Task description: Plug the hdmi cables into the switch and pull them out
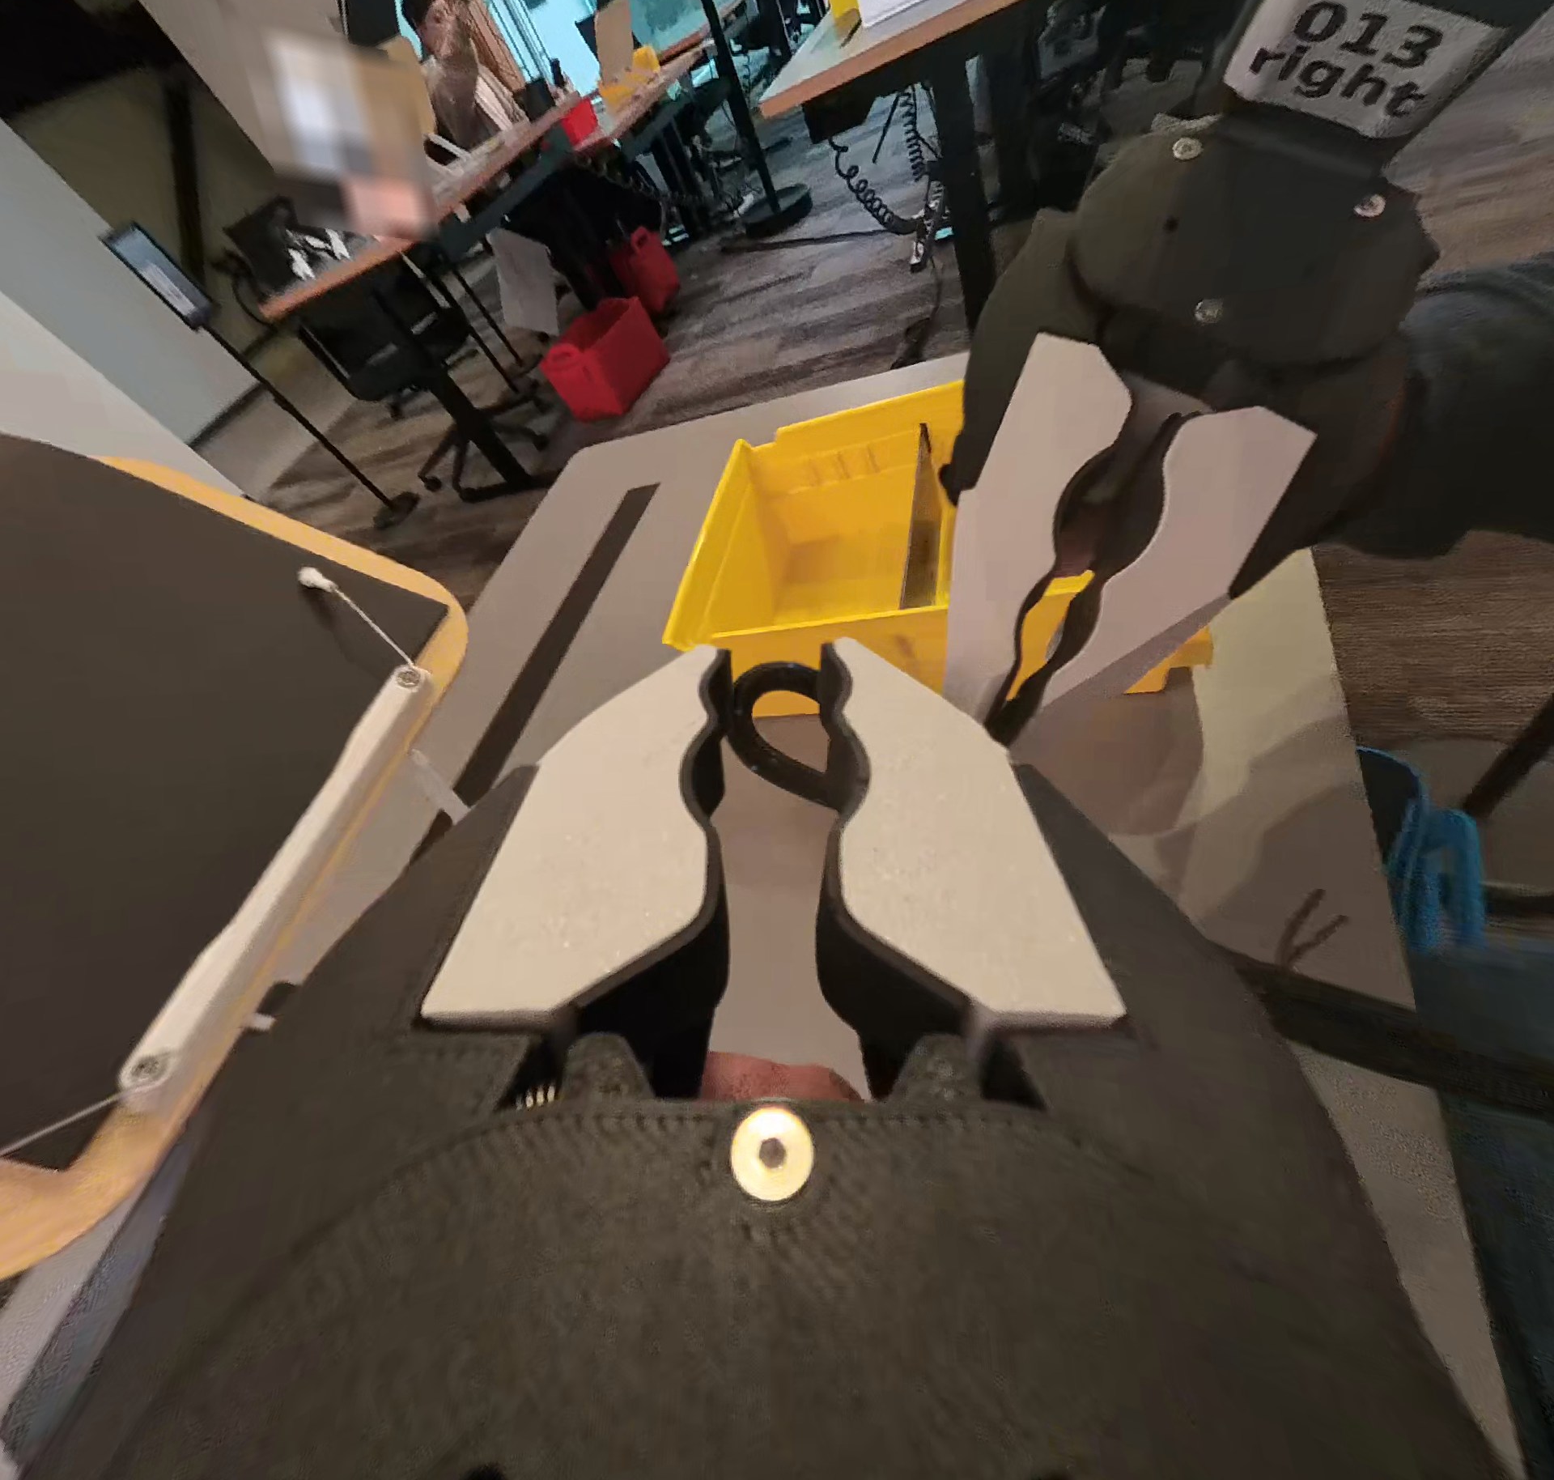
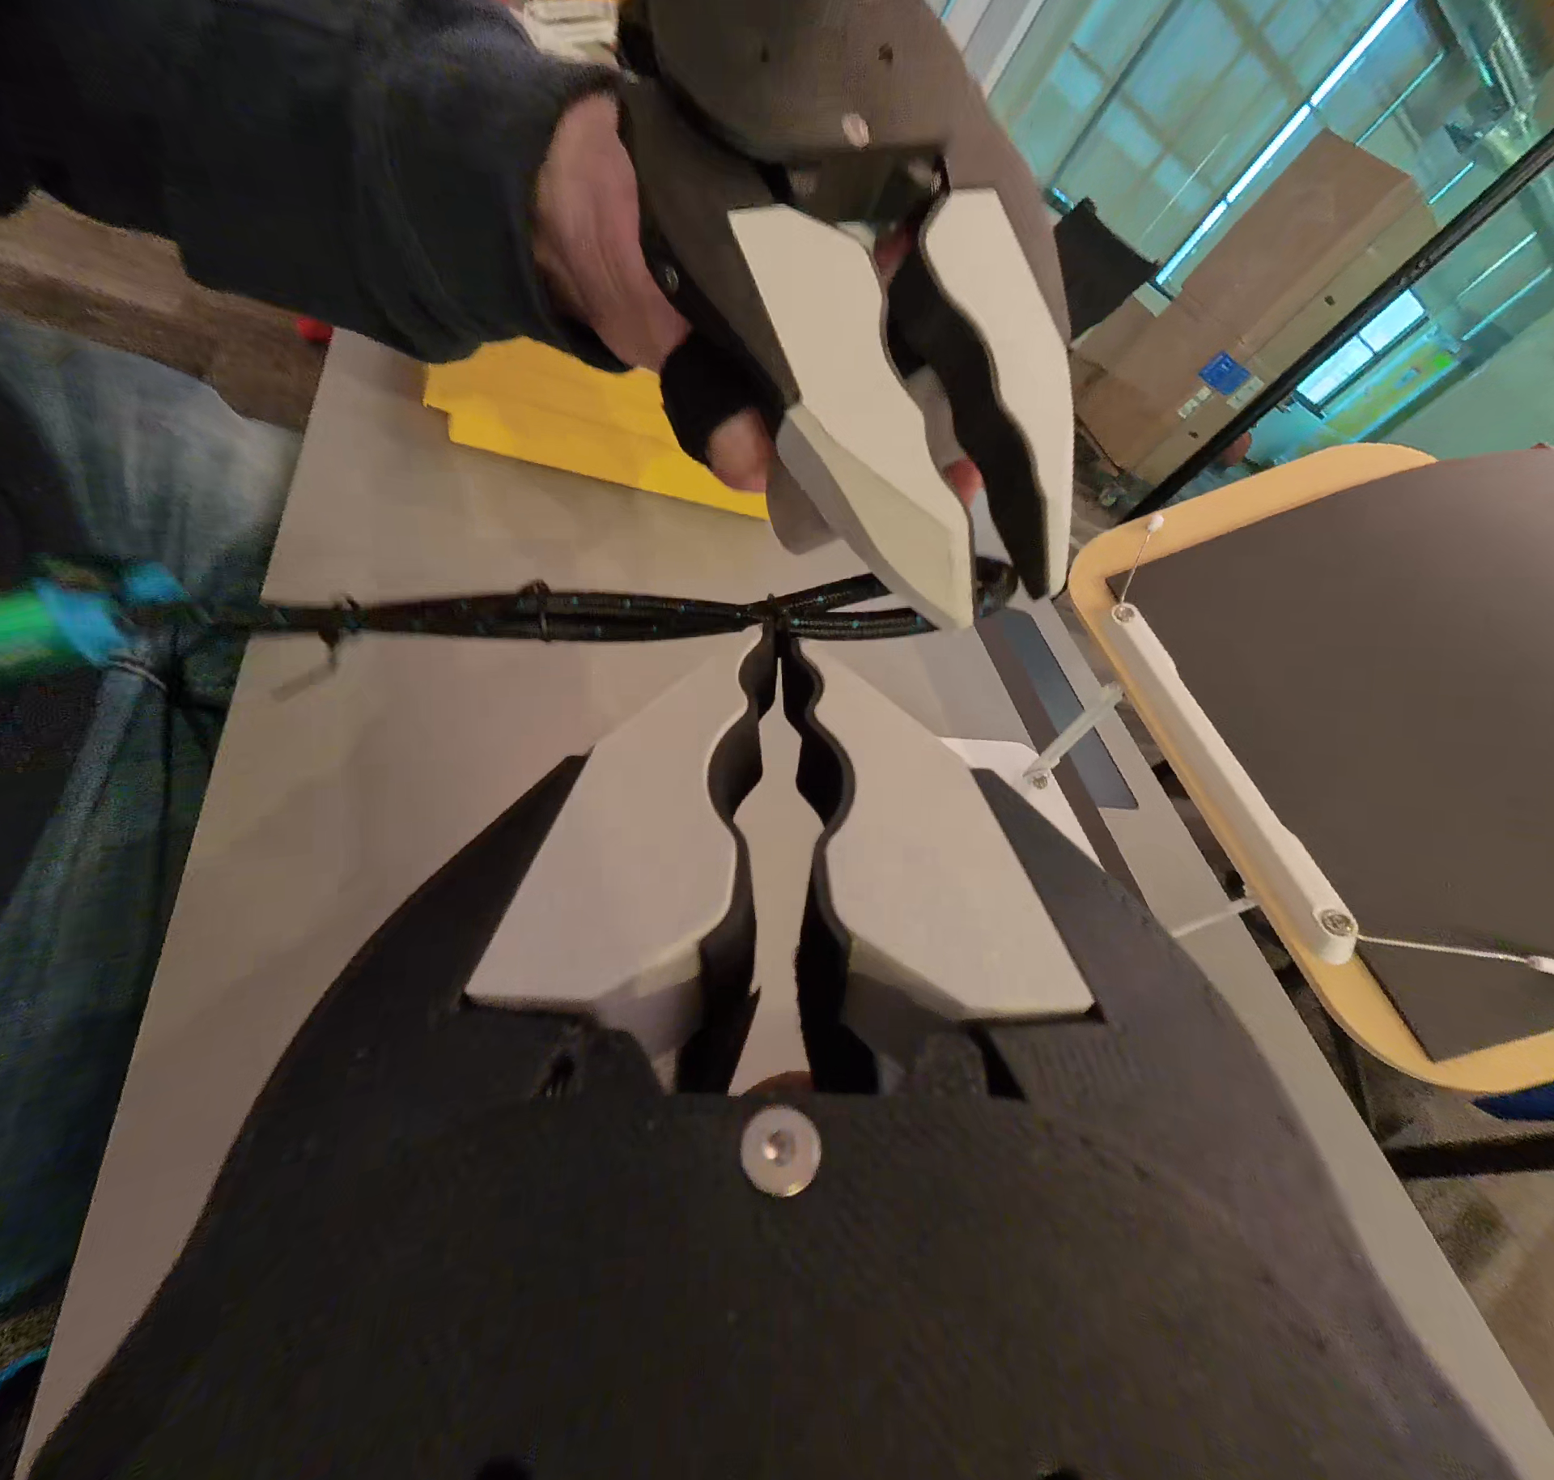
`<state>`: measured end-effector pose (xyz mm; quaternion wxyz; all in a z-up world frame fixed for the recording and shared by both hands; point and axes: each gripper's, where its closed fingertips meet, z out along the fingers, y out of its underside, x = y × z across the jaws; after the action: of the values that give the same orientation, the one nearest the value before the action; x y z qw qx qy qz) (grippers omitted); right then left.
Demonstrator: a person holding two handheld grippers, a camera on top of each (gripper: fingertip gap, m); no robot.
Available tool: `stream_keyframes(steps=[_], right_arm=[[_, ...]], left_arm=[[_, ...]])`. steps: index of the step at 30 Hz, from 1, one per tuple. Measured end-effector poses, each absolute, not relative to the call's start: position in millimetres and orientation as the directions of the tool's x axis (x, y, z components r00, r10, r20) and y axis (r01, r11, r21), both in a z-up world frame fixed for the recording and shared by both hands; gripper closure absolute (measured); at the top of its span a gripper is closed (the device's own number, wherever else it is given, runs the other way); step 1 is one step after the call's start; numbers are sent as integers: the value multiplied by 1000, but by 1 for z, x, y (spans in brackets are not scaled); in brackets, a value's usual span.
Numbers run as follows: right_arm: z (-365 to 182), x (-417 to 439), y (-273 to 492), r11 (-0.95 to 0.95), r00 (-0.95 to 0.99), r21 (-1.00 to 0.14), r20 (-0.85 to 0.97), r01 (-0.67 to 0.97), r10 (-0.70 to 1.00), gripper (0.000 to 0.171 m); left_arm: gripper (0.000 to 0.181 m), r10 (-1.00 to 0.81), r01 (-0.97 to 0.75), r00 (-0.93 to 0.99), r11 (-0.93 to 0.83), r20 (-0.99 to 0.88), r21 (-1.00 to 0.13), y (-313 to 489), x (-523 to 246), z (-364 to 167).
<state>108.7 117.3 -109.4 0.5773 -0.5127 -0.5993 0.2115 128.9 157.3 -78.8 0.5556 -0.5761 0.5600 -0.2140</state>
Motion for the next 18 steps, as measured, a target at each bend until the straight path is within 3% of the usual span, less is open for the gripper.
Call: stream_keyframes(steps=[6, 18], right_arm=[[-108, 108, 116, 357, 183, -887, 419, 294, 889, 171], [-114, 115, 121, 179, 215, -974, 207, 140, 955, 171]], left_arm=[[181, -945, -414, 271, 59, -185, -909, 174, 134, -107], [181, -990, -475, 139, -66, -1, -878, 141, 142, -171]])
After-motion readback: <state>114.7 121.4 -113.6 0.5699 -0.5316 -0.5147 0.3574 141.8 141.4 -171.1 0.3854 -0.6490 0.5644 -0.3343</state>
